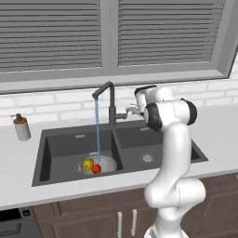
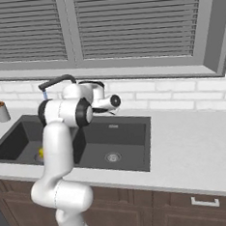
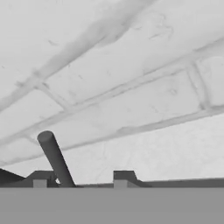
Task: Put the colander in the sink, put the pear, apple in the colander, and turn on the sink faucet and pour water over the colander.
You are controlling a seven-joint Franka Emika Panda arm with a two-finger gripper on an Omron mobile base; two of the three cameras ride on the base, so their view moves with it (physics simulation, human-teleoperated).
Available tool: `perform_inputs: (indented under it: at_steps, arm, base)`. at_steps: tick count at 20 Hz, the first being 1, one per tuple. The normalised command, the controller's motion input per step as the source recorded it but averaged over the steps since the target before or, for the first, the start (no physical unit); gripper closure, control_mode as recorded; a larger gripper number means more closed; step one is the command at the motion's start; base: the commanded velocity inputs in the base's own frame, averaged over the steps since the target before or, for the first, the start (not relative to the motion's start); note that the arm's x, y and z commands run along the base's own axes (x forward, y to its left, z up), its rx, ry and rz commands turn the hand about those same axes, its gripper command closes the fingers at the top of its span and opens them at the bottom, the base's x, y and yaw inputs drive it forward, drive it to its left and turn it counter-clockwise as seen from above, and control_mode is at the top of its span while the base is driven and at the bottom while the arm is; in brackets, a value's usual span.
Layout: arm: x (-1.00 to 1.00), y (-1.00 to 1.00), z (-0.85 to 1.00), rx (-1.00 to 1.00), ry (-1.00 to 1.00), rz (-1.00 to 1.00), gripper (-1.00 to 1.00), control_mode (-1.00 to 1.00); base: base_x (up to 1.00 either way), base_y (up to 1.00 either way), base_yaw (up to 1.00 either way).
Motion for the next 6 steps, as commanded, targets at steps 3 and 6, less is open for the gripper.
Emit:
perform_inputs:
  at_steps: [3,6]
  arm:
    - [-0.26,-0.86,0.00,0.03,0.00,-0.02,1.00,-1.00]
    - [-0.28,-0.60,0.06,0.04,0.00,0.00,1.00,-1.00]
  base:
    - [0.00,0.00,0.00]
    - [0.00,0.00,0.00]
